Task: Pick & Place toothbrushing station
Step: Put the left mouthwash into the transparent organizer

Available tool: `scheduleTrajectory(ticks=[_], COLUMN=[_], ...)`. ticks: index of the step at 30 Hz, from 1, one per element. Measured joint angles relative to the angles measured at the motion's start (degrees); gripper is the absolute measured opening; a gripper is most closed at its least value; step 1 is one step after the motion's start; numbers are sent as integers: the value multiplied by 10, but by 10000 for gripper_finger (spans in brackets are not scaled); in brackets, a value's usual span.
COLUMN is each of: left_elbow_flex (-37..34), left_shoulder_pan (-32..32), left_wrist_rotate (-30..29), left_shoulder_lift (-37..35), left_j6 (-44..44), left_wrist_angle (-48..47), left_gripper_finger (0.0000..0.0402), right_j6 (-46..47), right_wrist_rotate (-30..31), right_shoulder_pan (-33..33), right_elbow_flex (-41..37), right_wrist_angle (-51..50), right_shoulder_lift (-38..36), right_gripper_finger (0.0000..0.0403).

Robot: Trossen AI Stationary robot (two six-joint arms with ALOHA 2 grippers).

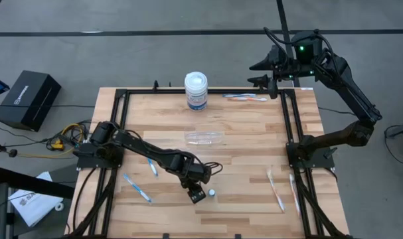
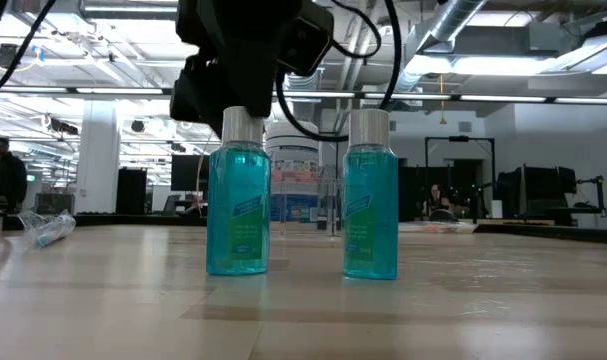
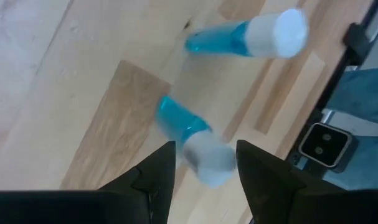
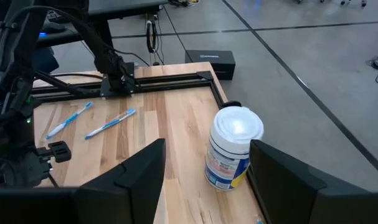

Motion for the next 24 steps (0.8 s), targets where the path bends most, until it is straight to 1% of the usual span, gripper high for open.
scheduleTrajectory(ticks=[8,14,24], left_elbow_flex=[0,0,-3], left_shoulder_pan=[0,0,-2], left_wrist_rotate=[0,11,24], left_shoulder_lift=[5,8,13], left_j6=[-2,-4,-19], left_wrist_angle=[5,4,5], left_gripper_finger=[163,162,116], right_j6=[0,0,-5], right_wrist_rotate=[0,0,0], right_shoulder_pan=[0,0,0], right_elbow_flex=[0,0,0], right_wrist_angle=[-3,-3,-3], right_shoulder_lift=[0,0,0], right_gripper_finger=[222,222,222])
